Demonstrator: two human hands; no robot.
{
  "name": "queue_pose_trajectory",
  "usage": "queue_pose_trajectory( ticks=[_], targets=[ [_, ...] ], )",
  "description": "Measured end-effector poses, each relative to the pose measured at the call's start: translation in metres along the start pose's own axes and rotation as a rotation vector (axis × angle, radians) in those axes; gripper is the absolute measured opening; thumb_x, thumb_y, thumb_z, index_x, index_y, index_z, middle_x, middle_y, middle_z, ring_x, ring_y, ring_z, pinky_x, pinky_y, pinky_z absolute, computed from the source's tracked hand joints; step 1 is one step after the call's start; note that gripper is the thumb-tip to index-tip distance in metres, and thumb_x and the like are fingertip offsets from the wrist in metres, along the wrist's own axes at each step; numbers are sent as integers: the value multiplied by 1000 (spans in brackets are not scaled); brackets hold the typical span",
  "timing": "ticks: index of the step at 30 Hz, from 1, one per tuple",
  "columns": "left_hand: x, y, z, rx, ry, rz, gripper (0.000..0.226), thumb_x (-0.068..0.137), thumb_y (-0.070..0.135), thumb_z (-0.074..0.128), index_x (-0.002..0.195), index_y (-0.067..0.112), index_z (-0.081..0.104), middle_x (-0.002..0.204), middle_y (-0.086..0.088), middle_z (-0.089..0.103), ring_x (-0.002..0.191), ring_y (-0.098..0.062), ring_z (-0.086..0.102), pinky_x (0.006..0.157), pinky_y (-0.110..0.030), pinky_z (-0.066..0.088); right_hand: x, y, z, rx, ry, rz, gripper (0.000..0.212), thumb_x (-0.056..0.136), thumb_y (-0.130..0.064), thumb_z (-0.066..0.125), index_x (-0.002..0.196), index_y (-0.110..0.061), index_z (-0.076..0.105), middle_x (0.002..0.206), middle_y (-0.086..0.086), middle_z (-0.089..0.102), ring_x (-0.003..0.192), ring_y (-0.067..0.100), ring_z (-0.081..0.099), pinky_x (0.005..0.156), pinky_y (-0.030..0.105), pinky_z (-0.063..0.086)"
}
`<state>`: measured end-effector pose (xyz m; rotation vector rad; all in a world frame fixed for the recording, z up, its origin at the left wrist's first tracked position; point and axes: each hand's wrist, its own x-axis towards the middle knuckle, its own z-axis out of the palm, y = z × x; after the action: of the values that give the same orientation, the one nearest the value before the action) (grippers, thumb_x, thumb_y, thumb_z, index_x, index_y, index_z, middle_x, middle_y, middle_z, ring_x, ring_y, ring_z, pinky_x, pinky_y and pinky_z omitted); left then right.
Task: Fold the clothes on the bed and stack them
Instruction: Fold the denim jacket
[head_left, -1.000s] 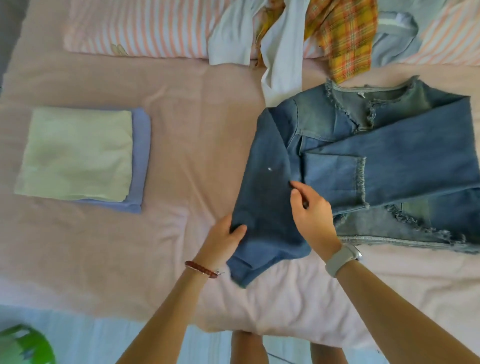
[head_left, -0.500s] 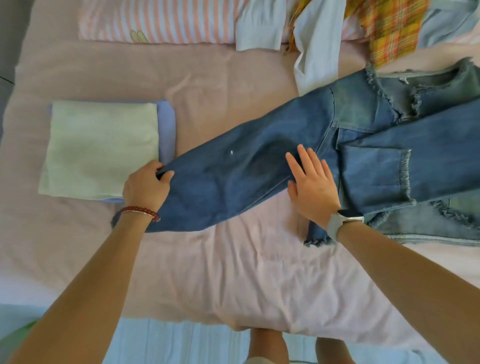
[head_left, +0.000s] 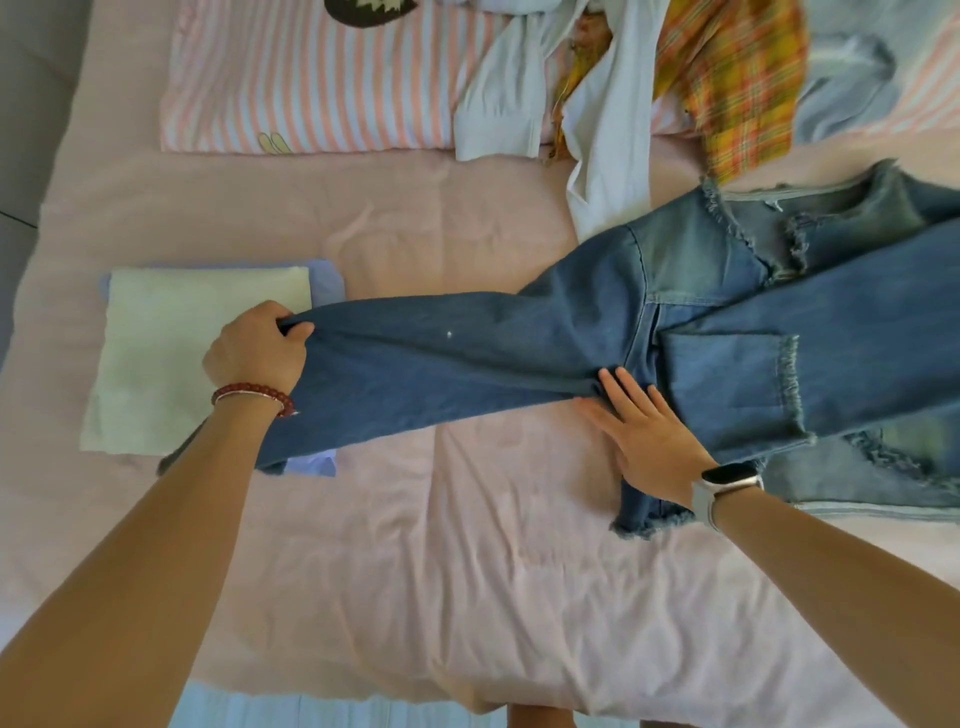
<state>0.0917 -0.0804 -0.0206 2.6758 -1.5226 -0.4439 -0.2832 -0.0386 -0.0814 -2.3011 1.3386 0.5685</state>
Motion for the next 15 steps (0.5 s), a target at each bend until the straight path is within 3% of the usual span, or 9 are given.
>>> queue_pose_trajectory(
  ticks=[3, 7, 8, 10, 12, 14, 15],
  targets=[
    [-2, 2, 1, 15, -46, -28, 31, 94, 33, 49, 112, 10, 59, 109, -18, 63, 99, -41, 56, 78, -42, 45, 3, -24, 7, 131, 208, 78, 68, 82, -6, 52, 145, -14, 29, 153, 15, 23, 142, 34, 17, 112, 50, 12],
    [-13, -1, -4, -30, -276, 53, 38, 95, 38, 44, 81, 5, 58, 78, -14, 60, 78, -34, 55, 62, -33, 39, 16, -34, 4, 181, -10, 222, 61, 96, -25, 32, 150, -19, 4, 158, 0, 4, 145, 19, 0, 116, 45, -1],
    [-17, 1, -11, -66, -334, 58, 39, 96, 36, 44, 76, 4, 55, 72, -13, 58, 75, -32, 54, 59, -33, 36, 22, -33, 2, 194, -11, 246, 58, 97, -26, 32, 149, -19, 9, 157, 0, 10, 145, 19, 4, 116, 45, -1],
    [-30, 11, -27, -175, -456, 70, 37, 96, 32, 45, 83, 0, 59, 77, -16, 61, 78, -30, 55, 65, -32, 39, 28, -38, -10, 343, 133, 275, 49, 97, -23, 35, 144, -15, 29, 150, 3, 30, 141, 21, 18, 115, 41, 4],
    [-52, 31, -44, -436, -698, 108, 26, 96, 28, 49, 99, 7, 63, 94, -13, 68, 87, -23, 62, 75, -29, 47, 28, -45, -26, 747, 305, 276, 37, 97, -19, 39, 133, -12, 48, 134, 4, 50, 125, 19, 41, 106, 29, 26],
    [-73, 55, -54, -772, -1021, 91, 21, 92, 26, 54, 110, 18, 61, 105, -5, 69, 95, -17, 66, 78, -26, 53, 19, -53, -42, 1273, 299, 303, 27, 99, -18, 40, 120, -15, 57, 112, 2, 60, 101, 15, 55, 89, 24, 38],
    [-78, 64, -52, -857, -1083, 106, 24, 92, 27, 53, 114, 19, 59, 108, -4, 69, 97, -17, 66, 80, -26, 54, 12, -55, -47, 1492, 246, 347, 24, 99, -21, 39, 115, -18, 57, 106, 2, 62, 95, 15, 57, 86, 28, 41]
  ],
)
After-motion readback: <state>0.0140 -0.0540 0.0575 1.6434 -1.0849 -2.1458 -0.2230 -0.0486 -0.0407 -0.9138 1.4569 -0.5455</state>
